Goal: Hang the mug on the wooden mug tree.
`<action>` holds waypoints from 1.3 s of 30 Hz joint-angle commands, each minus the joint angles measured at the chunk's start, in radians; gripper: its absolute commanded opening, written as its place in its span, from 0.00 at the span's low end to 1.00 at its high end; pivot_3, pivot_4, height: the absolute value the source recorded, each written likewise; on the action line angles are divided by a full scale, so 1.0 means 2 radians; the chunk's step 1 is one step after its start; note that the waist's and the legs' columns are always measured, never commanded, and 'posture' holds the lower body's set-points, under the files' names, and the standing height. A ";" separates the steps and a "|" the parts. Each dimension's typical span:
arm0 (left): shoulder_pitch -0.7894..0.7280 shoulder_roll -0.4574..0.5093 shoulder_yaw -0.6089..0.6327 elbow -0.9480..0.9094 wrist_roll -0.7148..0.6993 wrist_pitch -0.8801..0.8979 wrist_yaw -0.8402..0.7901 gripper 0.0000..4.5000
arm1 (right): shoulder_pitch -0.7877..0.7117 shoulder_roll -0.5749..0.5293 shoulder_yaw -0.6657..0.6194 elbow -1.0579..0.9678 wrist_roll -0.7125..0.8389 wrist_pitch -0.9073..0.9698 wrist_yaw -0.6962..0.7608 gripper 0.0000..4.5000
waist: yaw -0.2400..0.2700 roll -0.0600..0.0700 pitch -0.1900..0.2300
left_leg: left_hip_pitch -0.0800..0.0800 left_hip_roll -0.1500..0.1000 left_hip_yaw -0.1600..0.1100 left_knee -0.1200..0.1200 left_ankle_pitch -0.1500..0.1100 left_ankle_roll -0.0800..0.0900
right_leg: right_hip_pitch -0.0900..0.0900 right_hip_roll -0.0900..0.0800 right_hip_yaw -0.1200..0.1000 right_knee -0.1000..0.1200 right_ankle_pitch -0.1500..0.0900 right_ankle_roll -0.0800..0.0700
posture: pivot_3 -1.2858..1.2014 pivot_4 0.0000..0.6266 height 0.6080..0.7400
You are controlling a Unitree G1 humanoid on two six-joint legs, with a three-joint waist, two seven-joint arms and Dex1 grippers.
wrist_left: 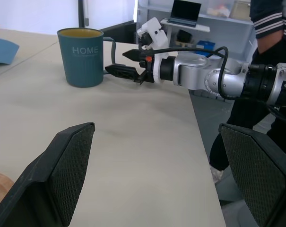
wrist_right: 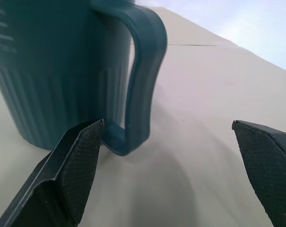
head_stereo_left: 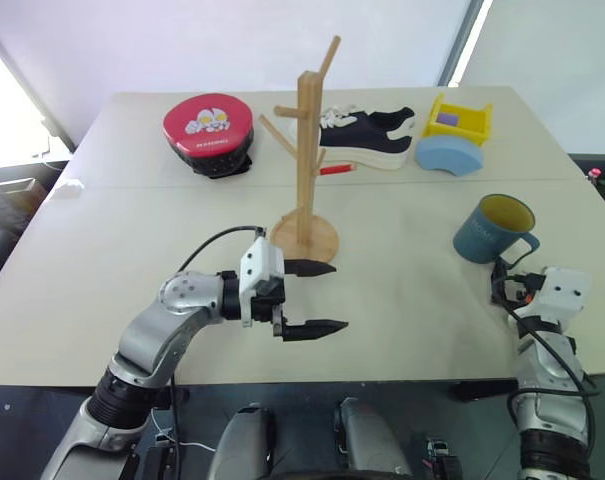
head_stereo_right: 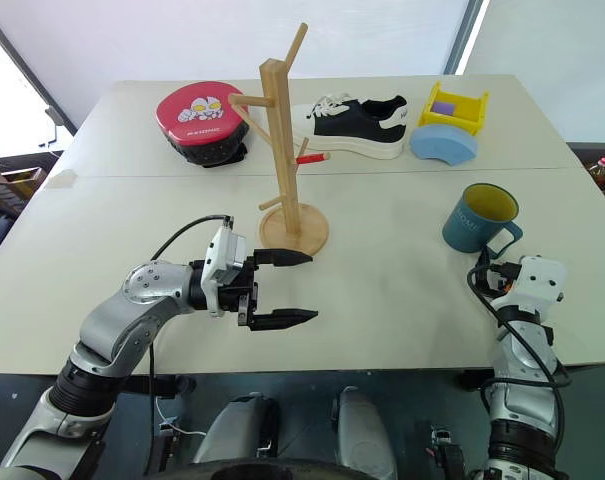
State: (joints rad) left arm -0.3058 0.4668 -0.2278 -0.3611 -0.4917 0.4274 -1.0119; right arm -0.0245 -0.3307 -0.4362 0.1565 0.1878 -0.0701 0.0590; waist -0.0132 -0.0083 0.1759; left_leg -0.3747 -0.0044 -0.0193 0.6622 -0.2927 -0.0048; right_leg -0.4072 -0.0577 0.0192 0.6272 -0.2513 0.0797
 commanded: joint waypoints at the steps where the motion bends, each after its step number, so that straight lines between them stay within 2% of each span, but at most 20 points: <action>1: 0.005 0.000 0.005 -0.016 -0.005 -0.006 0.003 1.00 | -0.009 -0.003 -0.011 0.002 -0.004 -0.017 -0.013 0.99 | 0.000 0.000 0.000 | 0.000 0.000 0.000 0.000 0.000 0.000 | 0.000 0.000 0.000 0.000 0.000 0.000 | 0.52 0.24 0.96; 15: 0.007 -0.005 0.009 -0.011 -0.009 -0.009 0.005 1.00 | -0.067 -0.006 -0.008 0.066 -0.011 -0.028 -0.046 0.99 | -0.001 0.000 0.000 | 0.000 0.000 0.000 0.000 0.000 0.000 | 0.000 0.001 0.001 0.001 0.000 0.000 | 0.52 0.24 0.96; 18: 0.007 -0.009 0.009 -0.013 -0.008 -0.007 0.011 1.00 | -0.075 -0.004 -0.009 0.078 0.002 -0.030 -0.035 0.79 | -0.001 0.000 0.000 | 0.000 0.000 0.000 0.000 0.000 0.000 | 0.000 0.001 0.001 0.001 0.000 0.000 | 0.52 0.24 0.96; 24: 0.008 -0.011 0.012 -0.017 -0.009 -0.004 0.019 1.00 | -0.077 0.001 -0.003 0.078 0.013 -0.035 -0.018 0.10 | 0.000 0.000 0.000 | 0.000 0.000 0.000 0.000 0.000 0.000 | 0.000 0.001 0.001 0.001 0.000 0.000 | 0.52 0.24 0.96; 25: 0.008 -0.011 0.013 -0.018 -0.010 -0.004 0.020 1.00 | -0.076 0.002 -0.002 0.075 0.014 -0.035 -0.016 0.01 | -0.001 0.000 0.000 | 0.000 0.000 0.000 0.000 0.000 0.000 | 0.000 0.001 0.001 0.001 0.000 0.000 | 0.52 0.24 0.96; 32: 0.011 -0.011 0.022 -0.008 -0.005 -0.011 0.031 1.00 | -0.035 -0.012 0.052 -0.020 -0.022 -0.025 0.022 0.01 | -0.001 0.000 0.000 | 0.000 0.000 0.000 0.000 0.000 0.000 | 0.000 0.001 0.001 0.001 0.000 0.000 | 0.52 0.24 0.96; 37: 0.028 0.008 0.047 0.015 0.002 -0.023 0.031 1.00 | 0.020 -0.106 0.172 -0.161 -0.132 -0.047 0.133 0.01 | -0.003 0.000 0.000 | 0.001 0.000 0.000 0.000 0.000 0.000 | 0.000 0.001 0.001 0.001 0.000 0.000 | 0.52 0.24 0.96; 39: 0.030 0.015 0.057 0.023 0.000 -0.027 0.027 1.00 | 0.023 -0.137 0.199 -0.204 -0.151 -0.045 0.168 0.01 | -0.002 0.000 0.000 | 0.001 0.001 0.000 0.000 0.000 0.000 | 0.000 0.002 0.000 0.001 0.000 0.000 | 0.52 0.24 0.96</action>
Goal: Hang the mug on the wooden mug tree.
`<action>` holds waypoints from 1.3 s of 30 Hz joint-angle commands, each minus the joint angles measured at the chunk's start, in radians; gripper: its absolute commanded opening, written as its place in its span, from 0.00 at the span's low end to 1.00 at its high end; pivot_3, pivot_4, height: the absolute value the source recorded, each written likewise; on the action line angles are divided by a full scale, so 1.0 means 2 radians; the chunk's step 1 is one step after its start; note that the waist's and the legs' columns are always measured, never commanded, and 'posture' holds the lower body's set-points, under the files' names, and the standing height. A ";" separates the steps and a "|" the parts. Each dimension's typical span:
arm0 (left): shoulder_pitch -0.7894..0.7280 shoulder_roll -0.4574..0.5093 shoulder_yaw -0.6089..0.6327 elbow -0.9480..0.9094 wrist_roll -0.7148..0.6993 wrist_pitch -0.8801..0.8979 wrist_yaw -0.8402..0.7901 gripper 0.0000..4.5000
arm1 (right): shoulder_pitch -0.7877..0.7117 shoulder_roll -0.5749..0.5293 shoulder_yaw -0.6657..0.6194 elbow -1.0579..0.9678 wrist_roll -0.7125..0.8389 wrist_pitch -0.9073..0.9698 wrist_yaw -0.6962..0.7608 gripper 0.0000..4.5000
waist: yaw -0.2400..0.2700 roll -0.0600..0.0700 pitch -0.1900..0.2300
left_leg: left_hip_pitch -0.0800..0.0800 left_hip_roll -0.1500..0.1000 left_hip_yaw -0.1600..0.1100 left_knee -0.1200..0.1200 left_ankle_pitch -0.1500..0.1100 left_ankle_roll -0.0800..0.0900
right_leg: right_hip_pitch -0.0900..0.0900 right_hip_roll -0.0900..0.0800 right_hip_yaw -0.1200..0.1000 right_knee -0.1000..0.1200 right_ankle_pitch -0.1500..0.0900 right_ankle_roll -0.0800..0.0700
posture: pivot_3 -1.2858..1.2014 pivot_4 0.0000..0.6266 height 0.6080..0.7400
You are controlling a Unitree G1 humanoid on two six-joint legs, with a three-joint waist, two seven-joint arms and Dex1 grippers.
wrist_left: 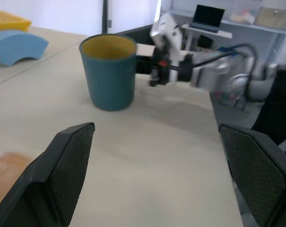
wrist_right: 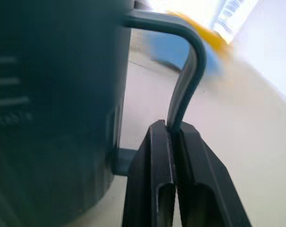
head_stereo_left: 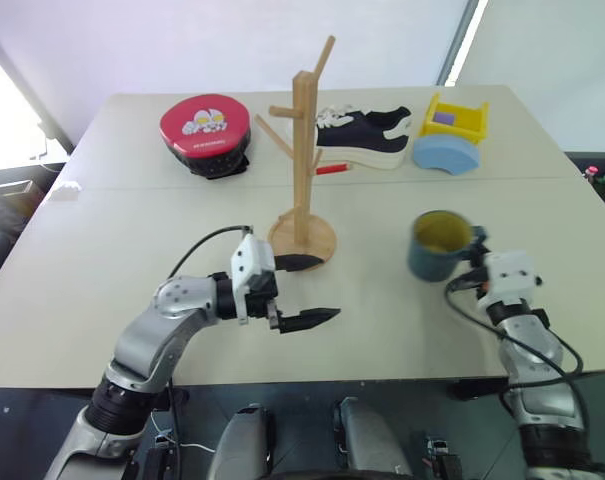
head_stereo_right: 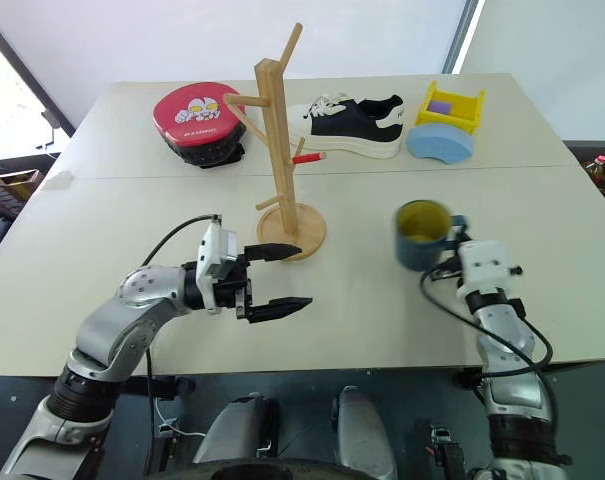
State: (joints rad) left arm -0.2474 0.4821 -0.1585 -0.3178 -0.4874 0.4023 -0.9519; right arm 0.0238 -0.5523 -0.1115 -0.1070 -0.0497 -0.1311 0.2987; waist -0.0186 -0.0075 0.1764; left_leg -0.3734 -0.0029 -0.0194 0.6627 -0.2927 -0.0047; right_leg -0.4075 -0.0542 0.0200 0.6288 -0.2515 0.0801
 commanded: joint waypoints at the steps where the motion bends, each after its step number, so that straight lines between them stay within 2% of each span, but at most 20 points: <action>1: 0.002 0.012 0.030 0.004 -0.004 -0.017 -0.004 1.00 | -0.013 -0.033 0.043 -0.096 -0.026 0.001 0.061 0.01 | 0.002 -0.001 0.000 | 0.000 0.000 0.000 0.000 0.000 0.000 | 0.000 0.000 0.000 0.000 0.000 0.000 | 0.52 0.24 0.96; 5: 0.003 0.022 0.056 0.008 -0.015 -0.019 -0.006 1.00 | -0.071 -0.041 0.052 -0.144 -0.014 0.054 0.092 0.01 | 0.003 -0.001 0.000 | 0.000 0.001 -0.001 0.001 0.000 0.000 | 0.000 0.001 0.000 0.000 0.000 0.000 | 0.52 0.24 0.96; 10: 0.001 0.041 0.094 0.004 -0.031 -0.012 -0.008 1.00 | -0.169 -0.034 0.057 -0.146 0.001 0.116 0.117 0.01 | 0.003 -0.001 0.001 | 0.000 0.001 -0.001 0.001 0.000 0.000 | 0.000 0.001 0.000 0.000 0.000 0.000 | 0.52 0.24 0.96; 17: -0.001 0.075 0.124 0.000 -0.044 -0.006 -0.014 1.00 | -0.238 -0.025 0.074 -0.104 -0.005 0.117 0.129 0.01 | 0.003 -0.002 0.001 | -0.001 0.000 -0.001 0.000 0.000 0.000 | 0.000 -0.002 -0.001 0.000 0.000 0.000 | 0.52 0.24 0.96; 39: -0.014 0.101 0.185 -0.036 -0.118 0.037 0.010 1.00 | -0.337 -0.022 0.113 -0.025 0.000 0.117 0.208 0.01 | 0.002 -0.002 0.001 | -0.001 -0.001 -0.001 0.000 0.000 0.000 | 0.000 -0.004 -0.002 0.000 0.000 0.000 | 0.52 0.24 0.96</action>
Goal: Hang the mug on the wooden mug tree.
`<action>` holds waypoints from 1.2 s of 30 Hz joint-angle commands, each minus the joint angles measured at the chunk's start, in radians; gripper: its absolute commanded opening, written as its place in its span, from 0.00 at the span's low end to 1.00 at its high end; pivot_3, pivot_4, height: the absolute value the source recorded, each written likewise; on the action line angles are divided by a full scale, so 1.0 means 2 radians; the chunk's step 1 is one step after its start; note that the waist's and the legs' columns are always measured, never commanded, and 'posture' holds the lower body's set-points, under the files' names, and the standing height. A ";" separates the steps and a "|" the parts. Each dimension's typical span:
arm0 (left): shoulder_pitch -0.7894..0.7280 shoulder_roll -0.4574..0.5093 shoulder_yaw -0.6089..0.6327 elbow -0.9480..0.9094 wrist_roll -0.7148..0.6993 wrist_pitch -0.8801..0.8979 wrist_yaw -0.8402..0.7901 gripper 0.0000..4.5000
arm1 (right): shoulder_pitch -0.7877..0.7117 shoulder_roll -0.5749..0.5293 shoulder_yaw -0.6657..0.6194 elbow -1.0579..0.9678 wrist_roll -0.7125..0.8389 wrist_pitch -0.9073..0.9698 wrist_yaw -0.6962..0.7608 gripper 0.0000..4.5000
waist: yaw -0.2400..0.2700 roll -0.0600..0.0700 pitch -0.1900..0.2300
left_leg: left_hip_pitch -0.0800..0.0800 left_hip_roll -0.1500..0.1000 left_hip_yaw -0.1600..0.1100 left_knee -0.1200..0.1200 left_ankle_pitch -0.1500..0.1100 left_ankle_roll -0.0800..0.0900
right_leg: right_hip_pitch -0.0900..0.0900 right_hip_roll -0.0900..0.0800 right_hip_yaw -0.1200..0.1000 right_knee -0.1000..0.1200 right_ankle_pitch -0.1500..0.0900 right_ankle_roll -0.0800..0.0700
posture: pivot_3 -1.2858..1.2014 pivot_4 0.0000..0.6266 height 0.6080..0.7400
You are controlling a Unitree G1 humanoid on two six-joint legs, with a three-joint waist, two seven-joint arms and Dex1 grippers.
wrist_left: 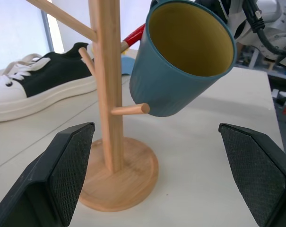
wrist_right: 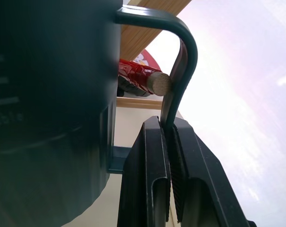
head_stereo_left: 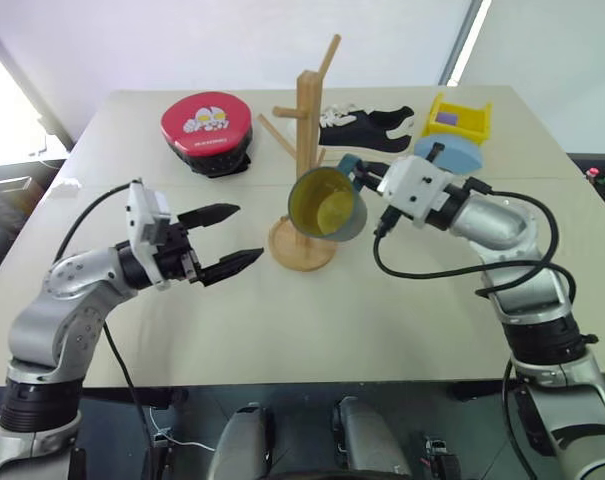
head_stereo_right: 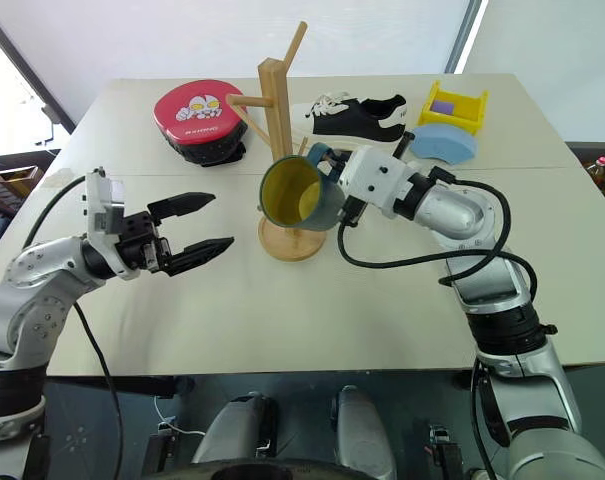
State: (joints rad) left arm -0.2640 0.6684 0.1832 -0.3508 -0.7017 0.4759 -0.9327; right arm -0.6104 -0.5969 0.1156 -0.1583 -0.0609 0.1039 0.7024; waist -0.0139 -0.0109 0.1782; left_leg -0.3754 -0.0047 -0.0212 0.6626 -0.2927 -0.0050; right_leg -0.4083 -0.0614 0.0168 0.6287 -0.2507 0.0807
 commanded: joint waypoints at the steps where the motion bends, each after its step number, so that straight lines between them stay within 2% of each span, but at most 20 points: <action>1: -0.006 0.008 0.014 -0.020 -0.011 0.000 0.000 1.00 | -0.022 0.001 -0.001 0.004 0.005 -0.001 0.007 0.01 | 0.000 0.000 0.000 | 0.000 0.000 0.000 0.000 0.000 0.000 | 0.000 0.000 0.000 0.000 0.000 0.000 | 0.52 0.24 0.96; 6: -0.013 0.009 0.011 -0.020 -0.011 -0.001 0.002 1.00 | -0.044 0.007 0.009 0.041 0.004 -0.003 0.016 0.01 | 0.000 0.000 0.000 | 0.000 0.000 0.000 0.000 0.000 0.000 | 0.000 0.000 0.000 0.000 0.000 0.000 | 0.52 0.24 0.96; 9: -0.012 0.009 0.011 -0.021 -0.011 -0.002 0.002 1.00 | -0.047 0.007 0.007 0.043 0.002 -0.007 0.013 0.23 | 0.000 0.000 0.000 | 0.000 0.000 0.000 0.000 0.000 0.000 | 0.000 0.000 0.000 0.000 0.000 0.000 | 0.52 0.24 0.96; 12: -0.013 0.007 0.010 -0.018 -0.009 -0.003 0.002 1.00 | -0.049 0.001 0.002 0.040 -0.003 -0.014 0.010 0.55 | 0.000 0.000 0.000 | 0.000 0.000 0.000 0.000 0.000 0.000 | 0.000 0.000 0.000 0.000 0.000 0.000 | 0.52 0.24 0.96; 15: -0.012 0.006 0.009 -0.016 -0.007 -0.005 0.002 1.00 | -0.046 -0.008 -0.005 0.031 -0.002 -0.014 0.011 0.55 | 0.000 0.000 0.000 | 0.000 0.000 0.000 0.000 0.000 0.000 | 0.000 0.000 0.000 0.000 0.000 0.000 | 0.52 0.24 0.96; 19: -0.005 0.000 0.011 0.013 0.010 -0.006 0.020 1.00 | 0.003 -0.050 -0.079 -0.017 0.047 0.008 0.024 0.55 | 0.004 0.000 0.000 | 0.000 0.000 0.000 0.000 0.000 0.000 | 0.000 -0.001 0.000 0.000 0.000 0.000 | 0.52 0.24 0.96; 22: 0.006 -0.009 0.019 0.039 0.030 -0.021 0.042 1.00 | 0.060 -0.057 -0.140 -0.043 0.096 0.041 0.022 0.55 | 0.002 0.000 0.000 | -0.001 -0.001 0.000 0.000 0.000 0.000 | 0.000 -0.001 0.000 -0.001 0.000 0.000 | 0.52 0.24 0.96; 26: 0.021 -0.037 0.026 0.095 0.083 -0.064 0.097 1.00 | 0.155 -0.024 -0.210 -0.050 0.150 0.074 -0.005 0.55 | 0.003 -0.001 0.000 | 0.000 0.000 0.000 -0.001 0.000 0.000 | 0.001 -0.001 0.000 -0.001 0.001 0.001 | 0.52 0.24 0.96; 28: 0.026 -0.048 0.026 0.116 0.110 -0.086 0.119 1.00 | 0.186 -0.006 -0.222 -0.045 0.159 0.074 -0.020 0.55 | 0.001 0.000 0.000 | 0.000 0.000 0.000 -0.001 0.000 0.000 | 0.001 -0.001 0.000 -0.001 0.001 0.001 | 0.52 0.24 0.96; 31: 0.049 -0.068 0.024 0.152 0.152 -0.115 0.161 1.00 | 0.237 0.051 -0.230 -0.012 0.155 0.043 -0.065 0.55 | 0.000 -0.001 0.000 | 0.001 0.000 0.000 0.000 0.000 0.000 | 0.000 -0.001 0.000 0.000 0.001 0.001 | 0.52 0.24 0.96; 36: 0.063 -0.087 0.032 0.179 0.175 -0.142 0.193 1.00 | 0.257 0.091 -0.225 0.019 0.150 0.016 -0.099 0.55 | 0.001 0.000 0.000 | 0.001 0.000 0.000 0.000 0.000 0.000 | 0.000 -0.001 0.001 0.000 0.001 0.001 | 0.52 0.24 0.96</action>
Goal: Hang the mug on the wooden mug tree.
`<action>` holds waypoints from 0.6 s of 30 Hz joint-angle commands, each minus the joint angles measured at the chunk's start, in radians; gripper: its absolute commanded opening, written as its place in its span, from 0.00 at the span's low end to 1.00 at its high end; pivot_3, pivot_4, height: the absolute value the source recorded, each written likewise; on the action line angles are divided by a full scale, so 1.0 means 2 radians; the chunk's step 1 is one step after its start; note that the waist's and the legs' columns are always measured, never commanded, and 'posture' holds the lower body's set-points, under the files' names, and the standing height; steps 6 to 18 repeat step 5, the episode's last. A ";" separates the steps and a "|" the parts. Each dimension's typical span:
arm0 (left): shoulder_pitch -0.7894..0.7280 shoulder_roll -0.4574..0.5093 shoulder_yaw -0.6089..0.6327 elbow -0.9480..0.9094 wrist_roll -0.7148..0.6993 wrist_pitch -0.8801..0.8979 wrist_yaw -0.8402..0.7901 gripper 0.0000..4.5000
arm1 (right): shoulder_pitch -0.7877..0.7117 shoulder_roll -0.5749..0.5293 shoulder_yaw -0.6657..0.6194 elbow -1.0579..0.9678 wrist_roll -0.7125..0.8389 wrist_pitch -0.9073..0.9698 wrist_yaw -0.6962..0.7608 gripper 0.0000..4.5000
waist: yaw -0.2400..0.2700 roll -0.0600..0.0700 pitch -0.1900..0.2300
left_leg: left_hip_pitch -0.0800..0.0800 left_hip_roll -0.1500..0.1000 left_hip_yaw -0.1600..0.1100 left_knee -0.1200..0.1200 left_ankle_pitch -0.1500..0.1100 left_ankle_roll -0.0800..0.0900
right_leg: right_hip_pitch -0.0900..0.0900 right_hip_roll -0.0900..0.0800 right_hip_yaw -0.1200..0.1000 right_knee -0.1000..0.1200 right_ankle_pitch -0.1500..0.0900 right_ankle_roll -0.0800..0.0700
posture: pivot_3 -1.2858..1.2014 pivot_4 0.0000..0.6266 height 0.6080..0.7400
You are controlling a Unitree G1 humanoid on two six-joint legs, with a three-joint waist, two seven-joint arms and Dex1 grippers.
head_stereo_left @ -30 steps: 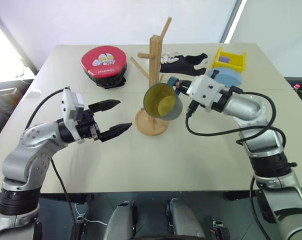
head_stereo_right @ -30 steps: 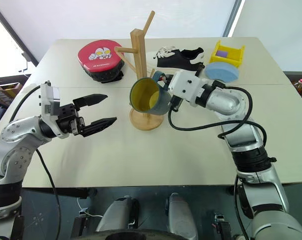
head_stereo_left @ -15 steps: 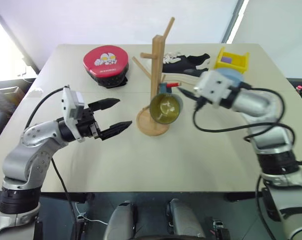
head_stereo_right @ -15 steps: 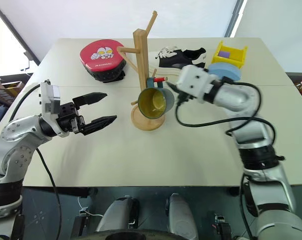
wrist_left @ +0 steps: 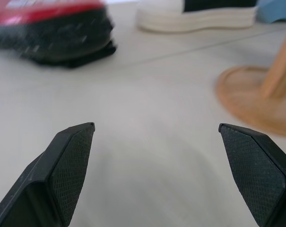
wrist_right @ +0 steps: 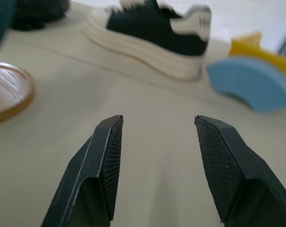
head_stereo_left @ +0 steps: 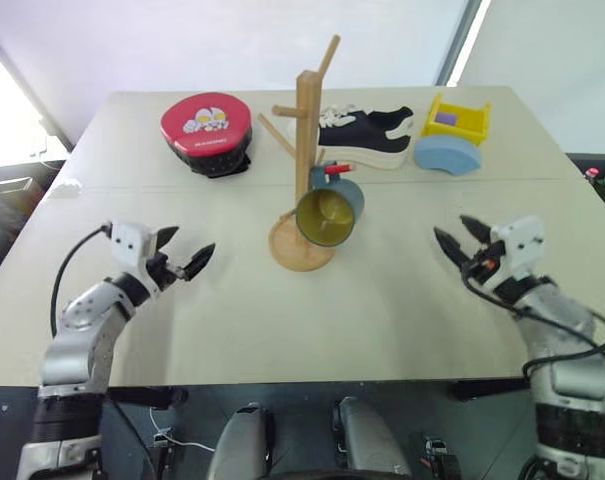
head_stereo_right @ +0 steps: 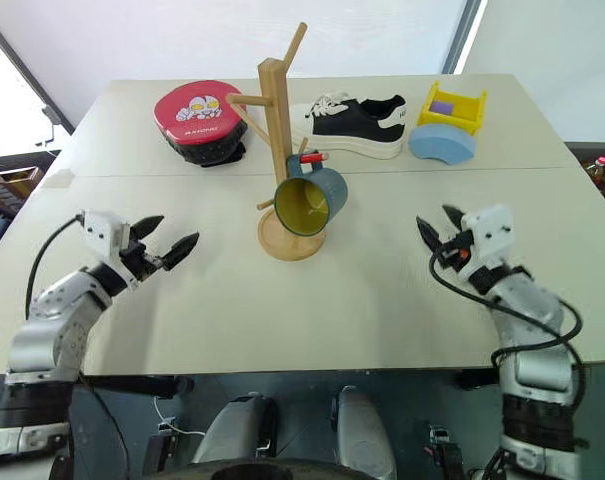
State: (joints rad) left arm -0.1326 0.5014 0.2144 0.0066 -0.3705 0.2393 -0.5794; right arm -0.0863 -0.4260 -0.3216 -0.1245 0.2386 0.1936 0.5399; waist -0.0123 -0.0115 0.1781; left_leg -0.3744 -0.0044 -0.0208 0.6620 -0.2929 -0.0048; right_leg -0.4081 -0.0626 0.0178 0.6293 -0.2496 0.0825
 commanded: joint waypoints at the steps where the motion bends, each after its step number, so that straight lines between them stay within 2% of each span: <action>1: 0.000 -0.006 0.018 0.003 0.010 -0.026 0.019 1.00 | -0.002 0.009 -0.004 0.012 -0.001 -0.036 -0.019 0.55 | 0.000 0.000 0.000 | 0.000 0.000 0.000 0.000 0.000 0.000 | 0.000 0.000 0.000 0.000 0.000 0.000 | 0.52 0.24 0.96; 18: 0.016 -0.009 0.016 -0.006 0.006 -0.033 0.013 1.00 | -0.004 0.009 0.007 0.035 -0.004 -0.055 -0.020 0.55 | 0.000 0.000 0.000 | 0.000 0.000 0.000 0.000 0.000 0.000 | 0.000 0.000 0.000 0.000 0.000 -0.001 | 0.52 0.24 0.96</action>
